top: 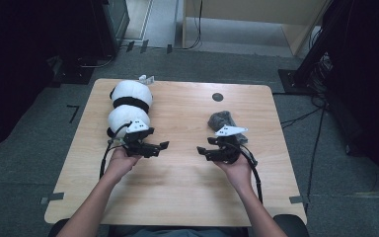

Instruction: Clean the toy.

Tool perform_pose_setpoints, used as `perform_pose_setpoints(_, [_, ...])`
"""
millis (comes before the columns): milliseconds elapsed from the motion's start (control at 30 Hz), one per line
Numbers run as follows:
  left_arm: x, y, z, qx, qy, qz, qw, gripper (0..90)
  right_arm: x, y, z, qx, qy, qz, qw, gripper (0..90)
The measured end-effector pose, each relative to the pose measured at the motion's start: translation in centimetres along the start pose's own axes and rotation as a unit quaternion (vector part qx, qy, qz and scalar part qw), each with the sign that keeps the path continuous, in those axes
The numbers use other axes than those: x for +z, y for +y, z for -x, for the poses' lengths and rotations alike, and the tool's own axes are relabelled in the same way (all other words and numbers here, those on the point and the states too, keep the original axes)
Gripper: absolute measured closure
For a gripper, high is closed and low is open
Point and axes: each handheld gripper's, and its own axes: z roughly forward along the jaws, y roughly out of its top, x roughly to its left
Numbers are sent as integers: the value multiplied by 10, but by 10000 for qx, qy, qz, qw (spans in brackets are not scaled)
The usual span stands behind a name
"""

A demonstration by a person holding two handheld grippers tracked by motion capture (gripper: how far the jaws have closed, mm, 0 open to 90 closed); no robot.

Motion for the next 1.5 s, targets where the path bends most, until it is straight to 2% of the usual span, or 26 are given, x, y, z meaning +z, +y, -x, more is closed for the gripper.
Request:
perform_pose_setpoints(133, [9, -9, 12, 58, -149, -108, 9998, 147, 6, -7, -7, -54, -39, -106, 9999, 375])
perform_pose_setpoints(200, [13, -12, 17, 128, -158, -143, 9997, 147, 9, -10, -10, -90, -82, -109, 9999, 375])
perform_pose_setpoints(267, [17, -15, 20, 114, -205, -154, 9996, 147, 11, -12, -11, -113, -85, -84, 9999, 376])
perform_pose_setpoints(333, [22, -19, 23, 111, -239, -202, 9994, 147, 16, -15, -12, -78, -103, -98, 9999, 376])
perform_pose_setpoints(467, [31, -25, 25, 174, -165, -447, 9987, 147, 27, -21, -16, -89, -113, -263, 9995, 377])
perform_pose_setpoints(533, [34, -29, 23, 170, -247, -466, 9985, 152, 32, -24, -17, -170, -108, -354, 9992, 383])
perform_pose_setpoints(567, [35, -31, 24, 152, -240, -510, 9983, 152, 35, -26, -18, -148, -92, -389, 9991, 386])
perform_pose_setpoints(600, [37, -32, 24, 216, -216, -559, 9980, 152, 37, -28, -19, -153, -70, -394, 9991, 388])
perform_pose_setpoints(667, [39, -35, 24, 323, -132, -603, 9976, 152, 40, -30, -20, -213, -150, -464, 9986, 390])
perform_pose_setpoints(733, [42, -37, 22, 309, -128, -630, 9975, 152, 43, -32, -20, -282, -230, -483, 9982, 395])
perform_pose_setpoints(900, [45, -43, 22, 474, -21, -745, 9961, 153, 47, -38, -21, -277, -428, -279, 9983, 397])
perform_pose_setpoints(1033, [46, -43, 20, 347, 11, -846, 9958, 154, 50, -40, -22, -450, -557, -212, 9972, 381])
perform_pose_setpoints(1100, [46, -43, 19, 290, -1, -826, 9962, 154, 50, -40, -22, -439, -577, -211, 9971, 380])
perform_pose_setpoints(1233, [46, -43, 19, 322, 35, -835, 9960, 154, 50, -40, -22, -448, -585, -219, 9970, 359])
perform_pose_setpoints(1333, [47, -43, 21, 368, 138, -850, 9956, 153, 51, -40, -23, -524, -582, -259, 9966, 335])
perform_pose_setpoints(1500, [46, -43, 20, 306, 128, -836, 9959, 153, 51, -40, -23, -567, -575, -277, 9963, 315])
